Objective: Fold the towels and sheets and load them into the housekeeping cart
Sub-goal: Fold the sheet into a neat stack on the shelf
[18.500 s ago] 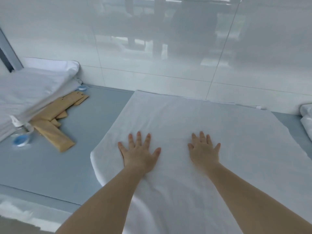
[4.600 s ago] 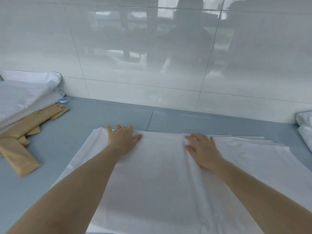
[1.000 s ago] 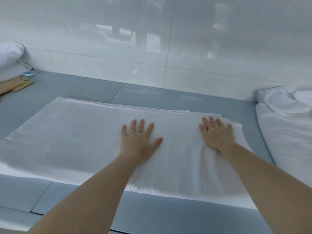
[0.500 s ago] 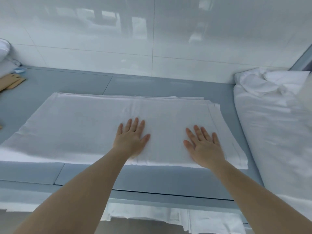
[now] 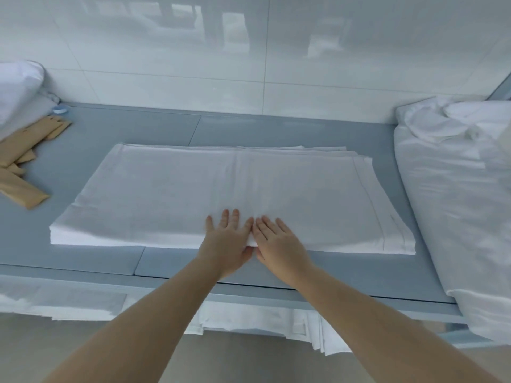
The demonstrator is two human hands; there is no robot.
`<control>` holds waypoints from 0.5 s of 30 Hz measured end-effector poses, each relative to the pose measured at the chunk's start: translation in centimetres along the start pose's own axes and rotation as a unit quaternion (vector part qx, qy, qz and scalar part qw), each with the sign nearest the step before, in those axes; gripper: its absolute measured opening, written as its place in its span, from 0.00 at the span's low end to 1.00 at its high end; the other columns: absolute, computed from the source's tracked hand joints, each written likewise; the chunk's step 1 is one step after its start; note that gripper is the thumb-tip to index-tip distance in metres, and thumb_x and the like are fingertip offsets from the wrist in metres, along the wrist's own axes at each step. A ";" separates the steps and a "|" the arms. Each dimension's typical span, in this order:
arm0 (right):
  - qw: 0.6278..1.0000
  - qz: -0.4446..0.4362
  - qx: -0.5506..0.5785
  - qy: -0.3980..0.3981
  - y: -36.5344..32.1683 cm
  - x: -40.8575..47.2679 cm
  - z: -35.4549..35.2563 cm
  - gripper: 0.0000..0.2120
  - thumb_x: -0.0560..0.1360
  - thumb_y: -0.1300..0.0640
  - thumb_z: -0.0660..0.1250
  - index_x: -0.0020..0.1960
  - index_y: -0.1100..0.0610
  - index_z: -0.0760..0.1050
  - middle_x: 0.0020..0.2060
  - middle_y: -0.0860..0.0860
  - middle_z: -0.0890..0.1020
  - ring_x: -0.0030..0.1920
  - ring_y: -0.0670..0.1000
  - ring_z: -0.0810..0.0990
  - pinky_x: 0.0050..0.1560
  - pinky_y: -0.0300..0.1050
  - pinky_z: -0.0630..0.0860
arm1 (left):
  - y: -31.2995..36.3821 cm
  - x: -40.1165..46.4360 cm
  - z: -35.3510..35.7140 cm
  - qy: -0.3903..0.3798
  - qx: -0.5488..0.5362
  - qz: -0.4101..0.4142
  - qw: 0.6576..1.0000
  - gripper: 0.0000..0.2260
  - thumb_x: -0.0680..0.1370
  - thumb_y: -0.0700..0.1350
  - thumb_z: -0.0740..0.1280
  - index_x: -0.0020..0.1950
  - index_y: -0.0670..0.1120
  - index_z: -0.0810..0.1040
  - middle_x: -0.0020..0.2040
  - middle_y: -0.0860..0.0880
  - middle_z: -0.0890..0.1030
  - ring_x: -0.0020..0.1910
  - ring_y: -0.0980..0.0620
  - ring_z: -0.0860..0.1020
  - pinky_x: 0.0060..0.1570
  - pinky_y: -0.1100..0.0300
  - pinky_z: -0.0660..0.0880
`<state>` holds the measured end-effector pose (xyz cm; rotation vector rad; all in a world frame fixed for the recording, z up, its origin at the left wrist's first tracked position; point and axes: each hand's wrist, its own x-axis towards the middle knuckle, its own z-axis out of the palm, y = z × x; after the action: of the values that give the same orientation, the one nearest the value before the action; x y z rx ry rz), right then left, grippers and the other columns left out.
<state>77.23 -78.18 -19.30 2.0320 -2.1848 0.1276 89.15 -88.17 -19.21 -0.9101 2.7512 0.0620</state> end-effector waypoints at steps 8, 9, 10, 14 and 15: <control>0.999 0.019 -0.042 0.027 -1.3 1.2 0.7 0.20 0.63 0.53 0.76 0.54 0.55 0.83 0.52 0.50 0.84 0.54 0.48 0.82 0.55 0.47 0.79 | -1.1 0.4 0.9 0.064 -0.005 0.001 0.998 0.25 0.83 0.44 0.52 0.79 0.47 0.49 0.79 0.46 0.53 0.78 0.48 0.51 0.74 0.46 0.48; 0.998 0.021 -0.054 0.020 -1.6 1.4 0.7 0.19 0.64 0.52 0.75 0.54 0.54 0.83 0.52 0.49 0.84 0.54 0.47 0.82 0.55 0.45 0.79 | -1.1 0.3 1.1 0.065 -0.004 0.002 0.998 0.25 0.84 0.43 0.52 0.79 0.47 0.49 0.79 0.46 0.53 0.78 0.48 0.50 0.74 0.47 0.47; 0.997 0.021 -0.067 0.013 -1.6 1.5 0.6 0.17 0.65 0.53 0.73 0.54 0.53 0.83 0.51 0.48 0.85 0.54 0.46 0.82 0.55 0.44 0.78 | -1.1 0.2 1.2 0.065 0.001 0.003 0.998 0.25 0.84 0.42 0.51 0.79 0.47 0.48 0.79 0.47 0.52 0.78 0.48 0.50 0.74 0.47 0.46; 0.995 0.051 -0.086 -0.009 2.0 -0.7 -0.4 0.21 0.66 0.60 0.56 0.50 0.59 0.84 0.49 0.53 0.85 0.51 0.49 0.84 0.52 0.43 0.79 | -1.1 -0.1 1.1 0.065 -0.001 -0.003 0.998 0.27 0.82 0.36 0.50 0.79 0.47 0.46 0.80 0.47 0.50 0.78 0.49 0.48 0.75 0.48 0.45; 0.994 0.060 -0.090 -0.012 3.5 -1.7 -0.8 0.22 0.65 0.62 0.54 0.48 0.61 0.84 0.48 0.55 0.85 0.49 0.51 0.85 0.50 0.43 0.80 | -1.0 -0.1 1.0 0.065 -0.007 -0.004 0.998 0.28 0.81 0.35 0.51 0.79 0.47 0.47 0.80 0.47 0.50 0.78 0.49 0.48 0.75 0.48 0.44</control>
<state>73.93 -76.10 -18.71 1.8150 -2.2425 -0.0779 90.00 -88.79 -20.11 -0.9599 2.8699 0.0206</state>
